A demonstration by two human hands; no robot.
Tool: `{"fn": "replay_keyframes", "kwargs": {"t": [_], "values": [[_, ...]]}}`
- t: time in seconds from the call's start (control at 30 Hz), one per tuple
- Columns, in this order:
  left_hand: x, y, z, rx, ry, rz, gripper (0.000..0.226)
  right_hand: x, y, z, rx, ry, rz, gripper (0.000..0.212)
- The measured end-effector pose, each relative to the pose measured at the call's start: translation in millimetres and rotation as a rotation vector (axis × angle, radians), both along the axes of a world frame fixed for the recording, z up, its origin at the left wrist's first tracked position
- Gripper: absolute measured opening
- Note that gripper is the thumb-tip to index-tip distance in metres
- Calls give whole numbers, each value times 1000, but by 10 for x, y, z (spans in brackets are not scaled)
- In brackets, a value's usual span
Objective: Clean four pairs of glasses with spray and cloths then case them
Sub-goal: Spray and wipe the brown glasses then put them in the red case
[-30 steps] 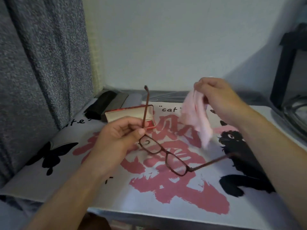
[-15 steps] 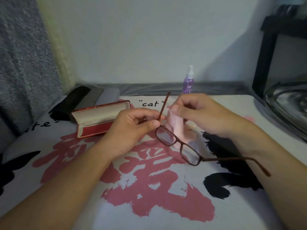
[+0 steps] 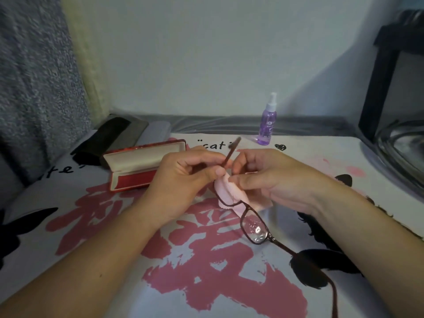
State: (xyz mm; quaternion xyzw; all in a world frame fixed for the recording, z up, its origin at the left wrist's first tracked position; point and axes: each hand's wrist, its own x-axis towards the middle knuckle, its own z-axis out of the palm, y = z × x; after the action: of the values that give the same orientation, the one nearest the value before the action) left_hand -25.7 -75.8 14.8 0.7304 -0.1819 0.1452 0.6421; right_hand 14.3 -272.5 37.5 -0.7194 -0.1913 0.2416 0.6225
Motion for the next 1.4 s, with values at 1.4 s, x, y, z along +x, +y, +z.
{"fn": "replay_keyframes", "kwargs": {"t": [1.4], "values": [[-35,41,54,-88,71,-76,24,-128,147,-161,69,136,107,29]]}}
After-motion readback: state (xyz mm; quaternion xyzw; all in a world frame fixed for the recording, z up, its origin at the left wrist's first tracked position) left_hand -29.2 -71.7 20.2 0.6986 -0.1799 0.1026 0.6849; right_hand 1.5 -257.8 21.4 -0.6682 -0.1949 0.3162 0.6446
